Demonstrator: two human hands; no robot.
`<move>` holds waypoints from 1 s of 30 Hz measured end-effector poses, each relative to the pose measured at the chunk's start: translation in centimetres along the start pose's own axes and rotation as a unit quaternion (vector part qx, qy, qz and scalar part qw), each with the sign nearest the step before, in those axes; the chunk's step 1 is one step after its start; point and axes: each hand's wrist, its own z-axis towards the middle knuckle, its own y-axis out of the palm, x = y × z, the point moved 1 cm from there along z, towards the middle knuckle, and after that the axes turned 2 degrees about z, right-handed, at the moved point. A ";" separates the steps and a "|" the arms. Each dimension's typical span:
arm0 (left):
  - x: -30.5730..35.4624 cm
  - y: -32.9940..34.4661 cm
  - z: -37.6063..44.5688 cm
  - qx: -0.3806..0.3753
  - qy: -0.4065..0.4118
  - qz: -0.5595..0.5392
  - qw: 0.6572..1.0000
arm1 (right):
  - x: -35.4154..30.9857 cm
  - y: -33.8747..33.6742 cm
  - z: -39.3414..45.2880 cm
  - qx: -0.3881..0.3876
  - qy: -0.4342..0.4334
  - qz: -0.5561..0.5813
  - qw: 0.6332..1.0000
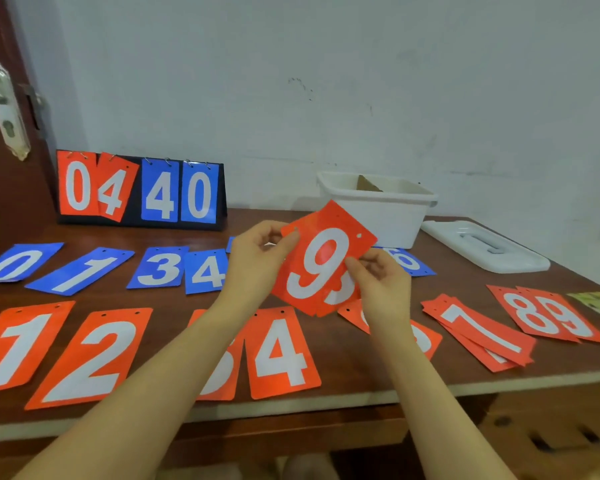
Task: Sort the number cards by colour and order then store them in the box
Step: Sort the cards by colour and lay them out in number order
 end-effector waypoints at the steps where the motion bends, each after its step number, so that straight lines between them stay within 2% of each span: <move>1: -0.1 0.1 -0.1 0.004 0.006 -0.008 1.000 | -0.1 -0.3 0.0 0.022 -0.003 0.014 1.000; 4: -0.4 0.0 -0.3 0.023 0.024 0.006 0.999 | 0.1 -1.7 0.3 0.089 -0.005 0.035 0.995; 6: -1.0 -0.4 -0.4 0.018 0.029 0.064 0.997 | 0.4 -2.7 0.7 0.100 -0.009 -0.003 0.995; 9: -1.7 -0.6 -0.7 -0.041 -0.016 0.115 0.992 | 0.8 -4.3 0.9 0.033 0.002 -0.134 0.990; 12: -2.6 0.0 -0.8 -0.084 -0.063 0.159 0.982 | 1.3 -5.9 0.5 -0.056 0.046 -0.260 0.963; 16: -3.9 1.3 -1.1 -0.102 -0.071 0.249 0.960 | 1.5 -7.6 -0.5 -0.152 0.110 -0.330 0.925; 18: -4.3 2.2 -1.4 -0.135 -0.077 0.322 0.934 | 1.4 -8.3 -0.7 -0.154 0.115 -0.348 0.918; 20: -4.4 2.9 -1.8 -0.185 -0.058 0.432 0.881 | 1.4 -8.9 -0.7 -0.141 0.111 -0.353 0.918; 22: -4.1 3.6 -2.6 -0.263 -0.005 0.507 0.821 | 1.6 -9.4 -0.6 -0.108 0.097 -0.321 0.936; 25: -3.8 4.4 -3.8 -0.397 0.041 0.530 0.749 | 1.3 -10.2 -0.5 0.045 0.042 -0.193 0.979; 27: -3.7 4.6 -4.0 -0.424 0.019 0.535 0.731 | 0.9 -11.1 -0.3 0.122 0.010 -0.165 0.979; 30: -3.4 4.8 -3.8 -0.399 0.013 0.559 0.727 | 0.5 -12.4 0.0 0.137 0.003 -0.204 0.969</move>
